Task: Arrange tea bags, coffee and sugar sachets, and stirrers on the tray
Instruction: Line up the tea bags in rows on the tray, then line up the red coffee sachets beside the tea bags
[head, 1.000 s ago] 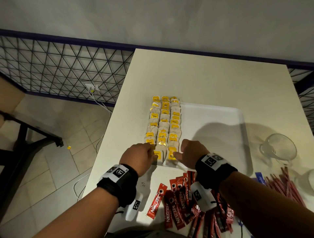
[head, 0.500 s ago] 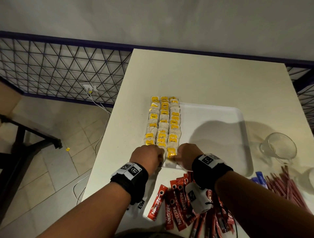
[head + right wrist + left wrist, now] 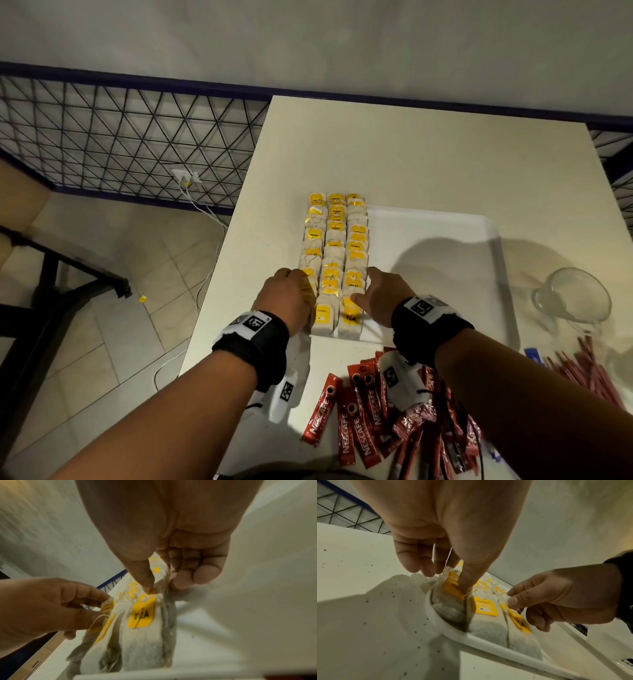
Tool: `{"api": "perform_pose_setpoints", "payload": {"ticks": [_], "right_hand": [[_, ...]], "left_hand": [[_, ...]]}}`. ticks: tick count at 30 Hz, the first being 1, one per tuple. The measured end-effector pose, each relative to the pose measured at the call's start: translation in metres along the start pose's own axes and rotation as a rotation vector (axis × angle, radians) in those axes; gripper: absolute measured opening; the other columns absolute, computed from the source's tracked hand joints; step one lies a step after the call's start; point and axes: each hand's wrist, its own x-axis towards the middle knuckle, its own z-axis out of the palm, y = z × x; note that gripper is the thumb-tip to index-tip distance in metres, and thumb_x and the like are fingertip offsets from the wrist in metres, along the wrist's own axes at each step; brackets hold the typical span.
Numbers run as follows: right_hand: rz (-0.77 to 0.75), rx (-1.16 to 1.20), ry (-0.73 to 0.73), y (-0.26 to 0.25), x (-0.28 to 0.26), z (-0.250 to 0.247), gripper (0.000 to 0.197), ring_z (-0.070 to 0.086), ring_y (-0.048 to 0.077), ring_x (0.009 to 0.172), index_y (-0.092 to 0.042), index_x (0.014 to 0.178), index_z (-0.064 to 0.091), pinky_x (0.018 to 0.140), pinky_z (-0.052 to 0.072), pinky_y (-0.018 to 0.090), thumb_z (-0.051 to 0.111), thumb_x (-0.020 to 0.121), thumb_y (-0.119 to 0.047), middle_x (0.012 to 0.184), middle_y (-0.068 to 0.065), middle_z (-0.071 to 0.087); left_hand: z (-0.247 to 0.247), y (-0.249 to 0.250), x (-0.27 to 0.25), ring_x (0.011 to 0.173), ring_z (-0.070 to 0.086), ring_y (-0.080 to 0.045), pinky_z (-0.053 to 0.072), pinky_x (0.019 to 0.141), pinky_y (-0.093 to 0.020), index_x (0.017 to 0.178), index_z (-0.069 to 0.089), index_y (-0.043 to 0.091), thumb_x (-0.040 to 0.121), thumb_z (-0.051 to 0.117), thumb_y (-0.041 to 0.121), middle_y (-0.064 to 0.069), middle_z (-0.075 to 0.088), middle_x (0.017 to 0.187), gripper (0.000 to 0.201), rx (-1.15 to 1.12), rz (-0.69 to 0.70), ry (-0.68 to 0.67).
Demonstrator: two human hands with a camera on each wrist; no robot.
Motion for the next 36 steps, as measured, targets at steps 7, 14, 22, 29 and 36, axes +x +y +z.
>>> {"api": "perform_pose_setpoints", "payload": {"ticks": [7,14,22,29,36], "right_hand": [[-0.002,0.026,0.033,0.006,-0.002,-0.007,0.057,0.058,0.028,0.106,-0.010,0.130,0.044,0.084,0.045,0.033,0.061,0.088,-0.045,0.114,0.010,0.063],[-0.289,0.058,0.092,0.022,-0.043,-0.024,0.028,0.061,0.018,0.088,-0.017,0.112,0.062,0.078,0.045,0.028,0.062,0.089,-0.032,0.092,0.001,0.068],[-0.477,-0.327,-0.166,0.078,-0.114,-0.018,0.013,0.055,0.012,0.089,-0.031,0.099,0.060,0.083,0.050,0.031,0.061,0.086,-0.027,0.094,-0.011,0.055],[-0.516,-0.585,-0.343,0.090,-0.134,-0.002,0.035,0.054,0.016,0.103,-0.024,0.126,0.052,0.095,0.048,0.030,0.056,0.092,-0.016,0.117,-0.002,0.053],[-0.459,-0.708,-0.400,0.090,-0.128,0.009,0.056,0.049,0.025,0.121,-0.023,0.139,0.041,0.103,0.044,0.038,0.059,0.089,-0.007,0.134,0.004,0.046]], "left_hand": [[-0.005,0.000,-0.004,0.114,0.052,-0.032,0.042,0.092,-0.036,0.129,0.052,0.015,0.089,0.056,0.024,-0.007,0.051,0.130,0.042,0.089,0.057,0.047],[-0.018,0.037,-0.052,0.095,0.061,-0.029,0.047,0.078,-0.034,0.103,0.064,0.010,0.093,0.046,0.033,-0.009,0.066,0.104,0.031,-0.023,0.217,0.100],[0.033,0.031,-0.135,0.097,0.058,-0.018,0.040,0.073,-0.028,0.099,0.049,0.028,0.079,0.061,0.064,0.003,0.061,0.105,0.043,0.188,0.034,-0.334],[0.086,0.040,-0.131,0.099,0.061,-0.022,0.040,0.072,-0.026,0.114,0.054,0.018,0.077,0.070,0.036,-0.002,0.063,0.110,0.044,0.084,-0.100,-0.216],[0.097,0.070,-0.121,0.108,0.056,-0.027,0.047,0.090,-0.037,0.123,0.046,0.009,0.094,0.039,0.056,-0.014,0.053,0.122,0.056,-0.026,-0.199,-0.062]]}}
